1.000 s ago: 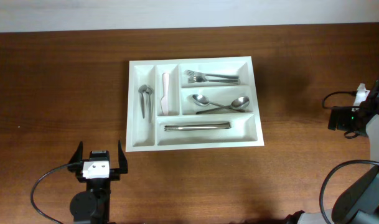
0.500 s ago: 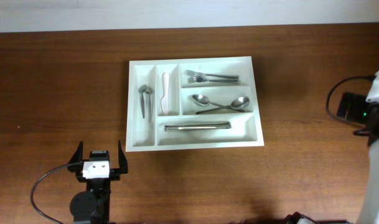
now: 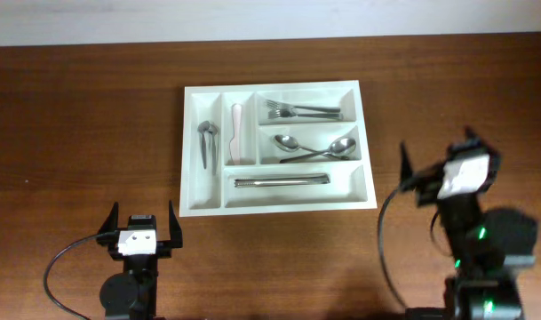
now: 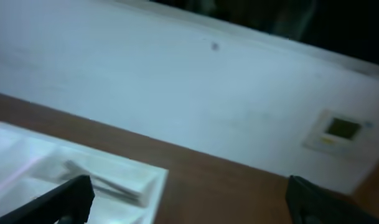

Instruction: Pack container

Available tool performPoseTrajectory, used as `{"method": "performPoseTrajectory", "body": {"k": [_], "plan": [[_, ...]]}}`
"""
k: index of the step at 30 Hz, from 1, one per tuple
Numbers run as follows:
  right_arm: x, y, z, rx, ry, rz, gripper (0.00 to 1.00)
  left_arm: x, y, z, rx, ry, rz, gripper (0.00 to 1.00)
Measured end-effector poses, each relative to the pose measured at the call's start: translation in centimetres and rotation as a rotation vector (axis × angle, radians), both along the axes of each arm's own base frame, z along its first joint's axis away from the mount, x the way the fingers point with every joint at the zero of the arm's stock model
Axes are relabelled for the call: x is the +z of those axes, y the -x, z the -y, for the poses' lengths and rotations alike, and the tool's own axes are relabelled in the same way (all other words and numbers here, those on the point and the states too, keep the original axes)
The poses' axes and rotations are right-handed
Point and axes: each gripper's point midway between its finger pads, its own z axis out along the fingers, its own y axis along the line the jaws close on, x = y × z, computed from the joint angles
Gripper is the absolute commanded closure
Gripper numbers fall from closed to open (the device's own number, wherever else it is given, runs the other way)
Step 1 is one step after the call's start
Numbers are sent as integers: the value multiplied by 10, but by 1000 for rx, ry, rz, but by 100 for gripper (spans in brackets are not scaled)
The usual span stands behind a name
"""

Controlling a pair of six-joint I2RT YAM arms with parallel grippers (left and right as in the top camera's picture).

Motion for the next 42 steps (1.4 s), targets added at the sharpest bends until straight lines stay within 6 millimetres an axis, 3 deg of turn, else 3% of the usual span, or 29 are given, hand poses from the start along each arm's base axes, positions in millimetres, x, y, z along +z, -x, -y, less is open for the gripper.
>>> {"method": "performPoseTrajectory", "body": {"k": [8,17,28,38,42], "plan": [[-3,43,-16,66,-1,134,1,0,0,0,0,0,0,1],[-23,59,-15,67,-2,188,1,0,0,0,0,0,0,1],[-53,52,-15,69,-24,220,1,0,0,0,0,0,0,1],[-117,36,-16,73,-171,84,1,0,0,0,0,0,0,1],[-119,35,-14,61,-198,70,1,0,0,0,0,0,0,1]]}}
